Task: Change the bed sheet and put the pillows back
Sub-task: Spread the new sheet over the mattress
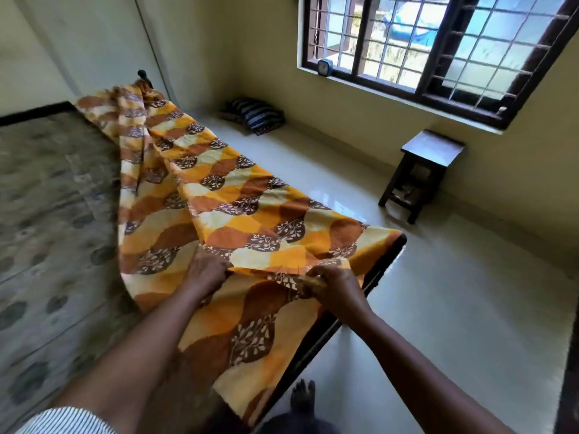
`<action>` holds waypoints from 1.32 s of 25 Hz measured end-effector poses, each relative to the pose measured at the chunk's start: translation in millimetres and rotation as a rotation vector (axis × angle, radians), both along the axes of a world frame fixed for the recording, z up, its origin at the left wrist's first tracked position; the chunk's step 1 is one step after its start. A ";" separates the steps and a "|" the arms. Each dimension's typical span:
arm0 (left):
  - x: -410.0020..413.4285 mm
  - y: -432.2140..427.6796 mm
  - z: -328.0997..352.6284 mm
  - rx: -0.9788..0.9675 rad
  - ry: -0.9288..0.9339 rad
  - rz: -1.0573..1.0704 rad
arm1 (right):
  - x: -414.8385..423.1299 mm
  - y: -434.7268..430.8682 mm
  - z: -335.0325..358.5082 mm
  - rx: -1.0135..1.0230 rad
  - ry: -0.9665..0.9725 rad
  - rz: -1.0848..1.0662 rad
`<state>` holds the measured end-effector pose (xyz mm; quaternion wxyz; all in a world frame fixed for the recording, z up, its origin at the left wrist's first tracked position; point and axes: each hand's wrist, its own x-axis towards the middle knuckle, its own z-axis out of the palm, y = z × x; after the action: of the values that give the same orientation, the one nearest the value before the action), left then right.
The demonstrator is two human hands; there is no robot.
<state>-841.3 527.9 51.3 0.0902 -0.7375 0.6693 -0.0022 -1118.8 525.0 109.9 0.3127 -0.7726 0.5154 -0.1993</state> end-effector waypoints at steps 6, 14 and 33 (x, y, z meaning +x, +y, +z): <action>80.4 172.2 -4.1 -0.004 0.138 0.225 | 55.9 127.6 -15.0 0.125 -0.082 0.112; 178.5 349.1 1.6 -0.071 0.188 0.213 | 150.1 273.2 6.1 0.122 -0.100 0.271; 431.1 714.0 -1.5 -0.040 -0.076 -0.014 | 418.6 653.2 -29.7 0.398 -0.024 0.452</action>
<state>-410.1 1242.0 49.9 0.1007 -0.7339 0.6703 -0.0442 -700.2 1178.2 80.2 0.5006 -0.7888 0.3556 -0.0288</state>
